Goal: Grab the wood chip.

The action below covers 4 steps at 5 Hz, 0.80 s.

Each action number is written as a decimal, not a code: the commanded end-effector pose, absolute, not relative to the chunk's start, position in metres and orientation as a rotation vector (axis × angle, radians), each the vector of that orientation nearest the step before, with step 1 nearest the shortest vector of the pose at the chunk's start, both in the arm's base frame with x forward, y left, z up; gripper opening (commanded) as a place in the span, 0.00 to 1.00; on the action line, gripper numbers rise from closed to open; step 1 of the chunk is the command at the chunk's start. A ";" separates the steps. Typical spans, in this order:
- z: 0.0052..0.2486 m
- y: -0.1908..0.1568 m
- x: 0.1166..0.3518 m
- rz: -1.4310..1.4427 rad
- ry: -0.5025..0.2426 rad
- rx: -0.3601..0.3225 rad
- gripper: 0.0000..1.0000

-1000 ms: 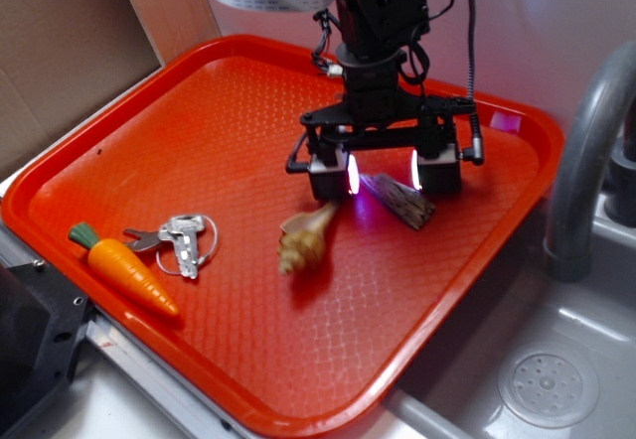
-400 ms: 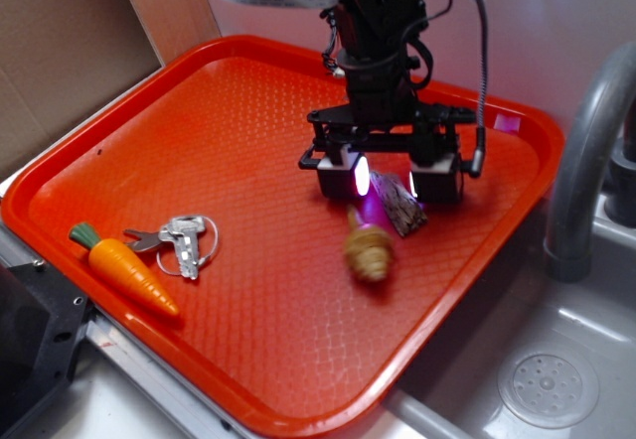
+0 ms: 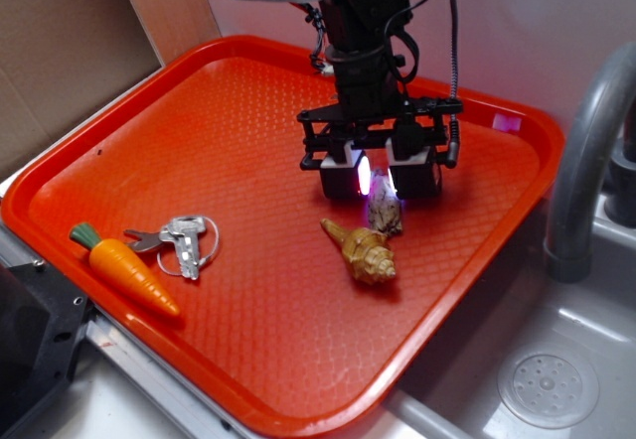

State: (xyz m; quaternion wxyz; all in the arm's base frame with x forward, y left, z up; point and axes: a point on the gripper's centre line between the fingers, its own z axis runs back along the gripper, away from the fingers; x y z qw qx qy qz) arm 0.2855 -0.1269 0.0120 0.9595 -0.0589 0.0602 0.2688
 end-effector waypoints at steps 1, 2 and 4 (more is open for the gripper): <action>0.011 -0.111 0.288 0.463 0.066 -0.101 0.00; 0.047 -0.093 0.303 0.354 -0.040 -0.012 0.00; 0.146 -0.028 0.318 0.433 -0.177 -0.013 0.00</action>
